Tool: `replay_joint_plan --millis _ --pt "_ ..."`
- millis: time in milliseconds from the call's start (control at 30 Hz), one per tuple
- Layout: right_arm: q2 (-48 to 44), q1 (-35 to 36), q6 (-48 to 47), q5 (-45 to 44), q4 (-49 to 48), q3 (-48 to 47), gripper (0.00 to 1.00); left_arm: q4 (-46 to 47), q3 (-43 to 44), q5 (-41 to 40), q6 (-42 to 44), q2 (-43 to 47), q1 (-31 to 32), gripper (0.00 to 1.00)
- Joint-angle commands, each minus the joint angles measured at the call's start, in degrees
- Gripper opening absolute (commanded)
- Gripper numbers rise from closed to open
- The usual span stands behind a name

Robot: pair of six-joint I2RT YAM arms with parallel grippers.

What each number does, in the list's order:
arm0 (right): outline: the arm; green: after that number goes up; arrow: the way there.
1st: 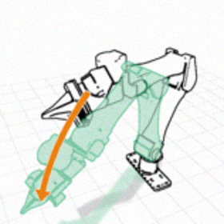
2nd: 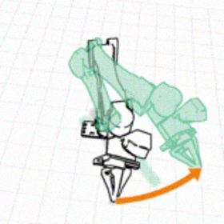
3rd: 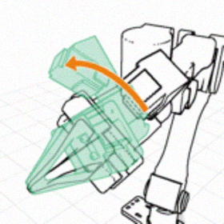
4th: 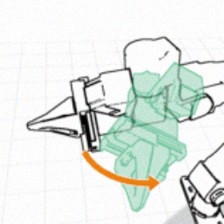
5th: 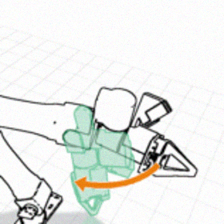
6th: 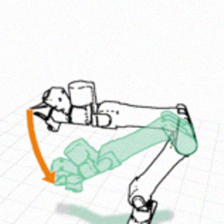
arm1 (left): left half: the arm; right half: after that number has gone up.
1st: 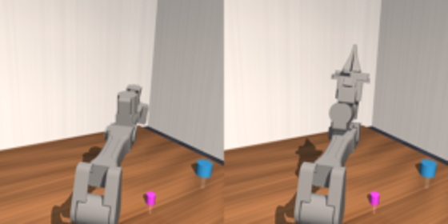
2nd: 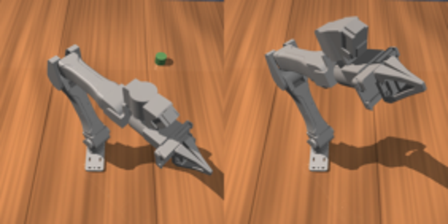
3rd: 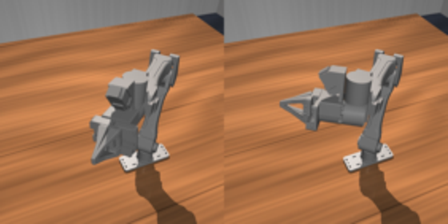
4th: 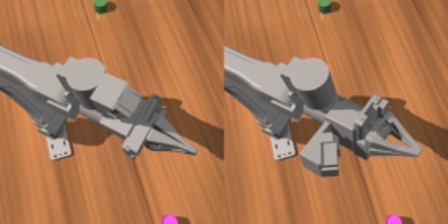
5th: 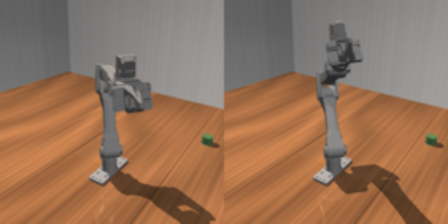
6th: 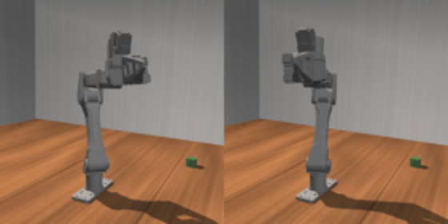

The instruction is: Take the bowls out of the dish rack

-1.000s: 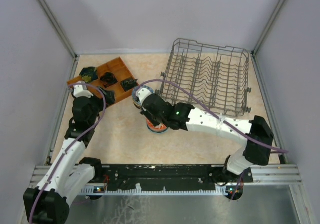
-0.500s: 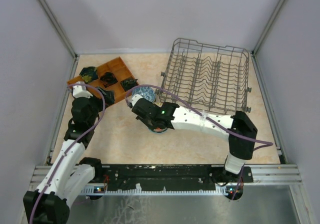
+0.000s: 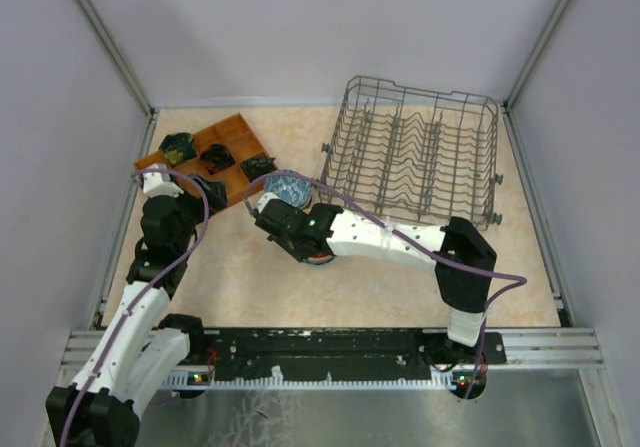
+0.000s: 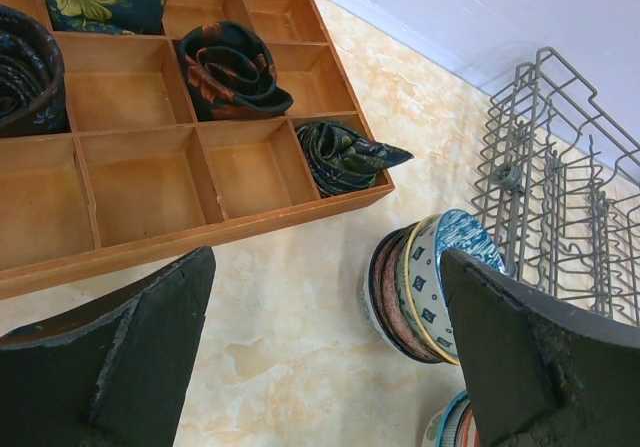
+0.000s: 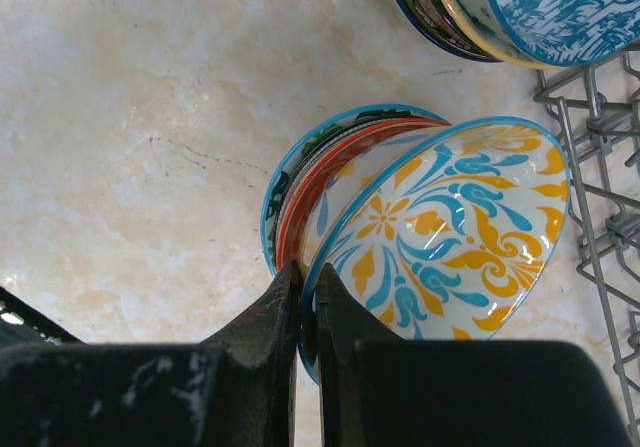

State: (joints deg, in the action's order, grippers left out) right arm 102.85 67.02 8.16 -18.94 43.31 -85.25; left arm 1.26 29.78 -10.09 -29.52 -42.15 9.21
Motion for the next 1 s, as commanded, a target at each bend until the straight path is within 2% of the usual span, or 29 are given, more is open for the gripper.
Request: replay_joint_plan --millis 0,333,700,967 --pt "0.08 0.48 0.33 -1.47 -0.12 -3.69 0.04 0.47 1.25 -0.72 0.95 0.67 -0.34 0.99" --pt "0.68 0.48 1.05 -1.40 0.81 -3.66 0.12 0.48 1.09 -0.89 0.75 0.86 -0.33 0.99" --pt "0.03 0.52 1.25 -0.84 0.29 -3.50 0.41 0.51 1.01 -1.07 0.61 0.85 -0.34 0.99" --pt "-5.43 0.55 1.43 1.13 -2.70 -0.97 0.54 0.69 0.98 -0.66 0.67 0.80 -0.34 0.99"
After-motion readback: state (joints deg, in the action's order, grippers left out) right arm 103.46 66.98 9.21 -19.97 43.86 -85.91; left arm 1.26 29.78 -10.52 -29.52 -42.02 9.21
